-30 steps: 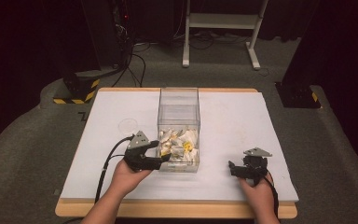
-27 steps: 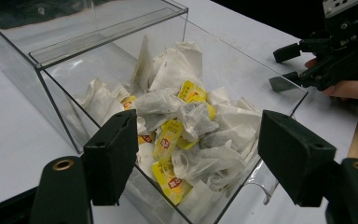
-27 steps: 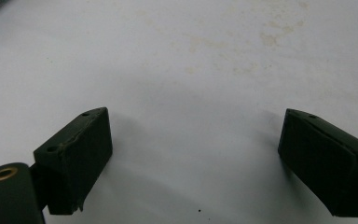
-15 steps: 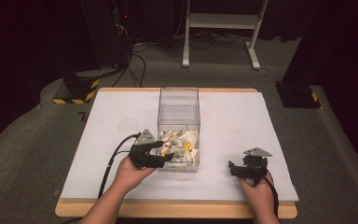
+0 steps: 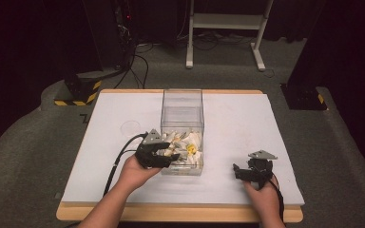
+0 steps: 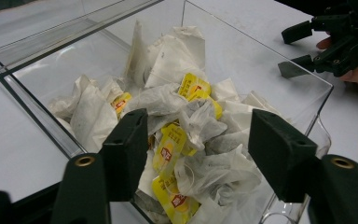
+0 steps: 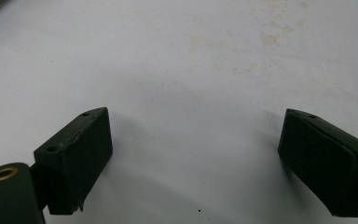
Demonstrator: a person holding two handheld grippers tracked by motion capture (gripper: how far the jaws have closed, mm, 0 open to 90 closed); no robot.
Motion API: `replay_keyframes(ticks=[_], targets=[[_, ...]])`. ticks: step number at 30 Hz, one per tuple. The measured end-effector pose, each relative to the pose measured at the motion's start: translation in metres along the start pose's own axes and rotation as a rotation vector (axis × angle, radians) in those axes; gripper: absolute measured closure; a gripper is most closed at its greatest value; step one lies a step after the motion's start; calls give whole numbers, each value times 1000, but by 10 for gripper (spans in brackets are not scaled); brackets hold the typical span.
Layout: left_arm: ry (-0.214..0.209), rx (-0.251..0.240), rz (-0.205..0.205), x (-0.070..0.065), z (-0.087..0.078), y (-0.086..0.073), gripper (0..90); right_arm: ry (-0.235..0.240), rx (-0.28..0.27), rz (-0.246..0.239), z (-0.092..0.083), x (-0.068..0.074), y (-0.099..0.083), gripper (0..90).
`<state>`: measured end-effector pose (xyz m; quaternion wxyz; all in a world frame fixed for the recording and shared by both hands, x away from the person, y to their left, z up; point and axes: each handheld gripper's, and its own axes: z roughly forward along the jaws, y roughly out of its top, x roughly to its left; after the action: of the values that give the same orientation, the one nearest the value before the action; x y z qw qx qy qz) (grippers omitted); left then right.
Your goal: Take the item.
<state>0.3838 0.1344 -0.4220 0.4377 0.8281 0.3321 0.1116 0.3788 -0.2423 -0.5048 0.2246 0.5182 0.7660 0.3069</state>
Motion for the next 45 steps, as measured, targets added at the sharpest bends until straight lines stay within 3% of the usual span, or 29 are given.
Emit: replay_keyframes(ticks=[5,11,23,33,40,45], targets=[[-8,18,-16,4,5,2,537,0,0,0,0,0,0,95],[2,33,13,4,8,1,590,0,0,0,0,0,0,95],[-2,62,32,4,13,5,680,0,0,0,0,0,0,95],[30,90,68,0,15,2,775,0,0,0,0,0,0,96],[46,85,100,-3,14,0,835,1,0,1,0,0,0,96],[43,56,88,-3,11,-3,868,0,0,2,0,0,0,96]])
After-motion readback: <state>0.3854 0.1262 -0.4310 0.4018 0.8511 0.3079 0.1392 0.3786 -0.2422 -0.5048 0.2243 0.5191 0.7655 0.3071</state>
